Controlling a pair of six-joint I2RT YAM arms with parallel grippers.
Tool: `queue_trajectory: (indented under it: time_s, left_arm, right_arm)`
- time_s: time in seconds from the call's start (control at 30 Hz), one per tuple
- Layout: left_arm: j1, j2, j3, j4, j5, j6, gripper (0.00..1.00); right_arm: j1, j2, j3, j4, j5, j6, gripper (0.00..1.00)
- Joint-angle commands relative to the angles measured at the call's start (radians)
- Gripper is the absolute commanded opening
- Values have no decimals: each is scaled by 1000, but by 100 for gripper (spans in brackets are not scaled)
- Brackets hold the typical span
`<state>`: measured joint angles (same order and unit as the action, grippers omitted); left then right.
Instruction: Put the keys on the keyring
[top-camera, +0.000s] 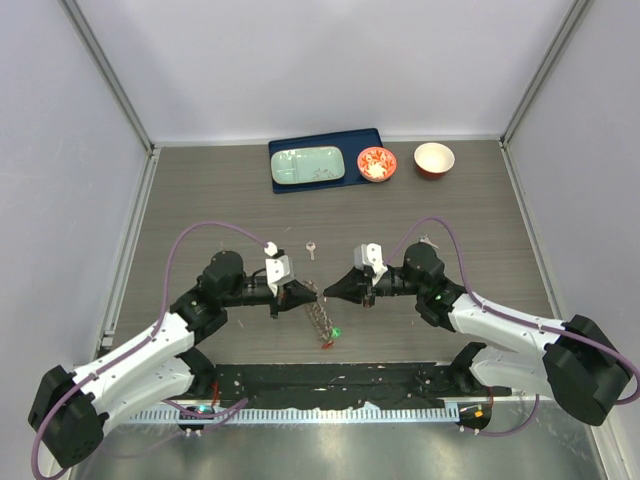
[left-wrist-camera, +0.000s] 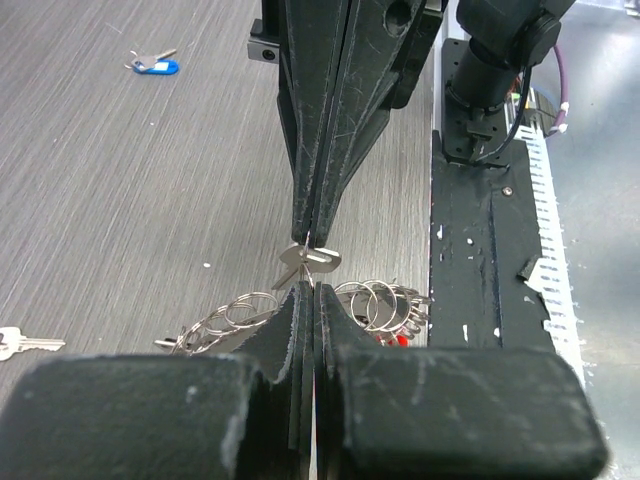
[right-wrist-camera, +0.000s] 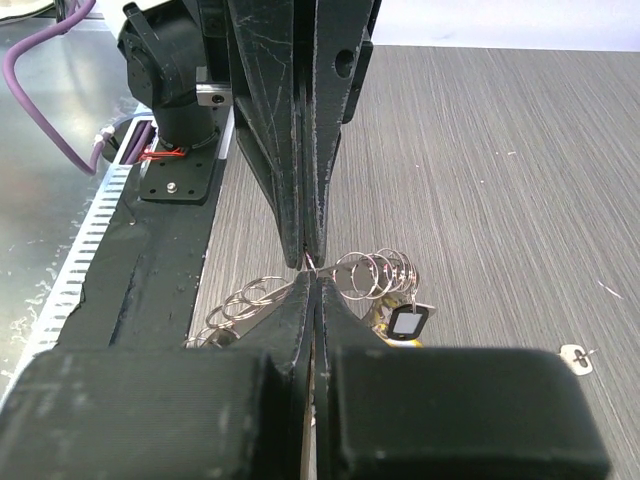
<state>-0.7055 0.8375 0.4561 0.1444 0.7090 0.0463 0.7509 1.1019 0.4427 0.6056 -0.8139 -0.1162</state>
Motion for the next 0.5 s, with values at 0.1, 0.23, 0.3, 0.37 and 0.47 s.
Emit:
queue_trajectory:
  time_s: [0.1,0.23,0.3,0.37,0.47]
  left_arm:
    - [17,-35,4,222,41,-68,0]
    - [26,-31,-2,253,50,-91,0]
    - [29,-28,0,256,53,-100,0]
    - [31,-25,0,262,53,-105,0]
    - [31,-26,-5,264,44,-112,0]
  right_arm:
    - [28,15,16,23,-27,-43,1]
    - [34,21,17,20,-36,-57,1]
    - [39,23,21,11,-34,-69,1]
    - [42,21,24,0,-27,-76,1]
    - [47,13,24,-18,-8,-88,1]
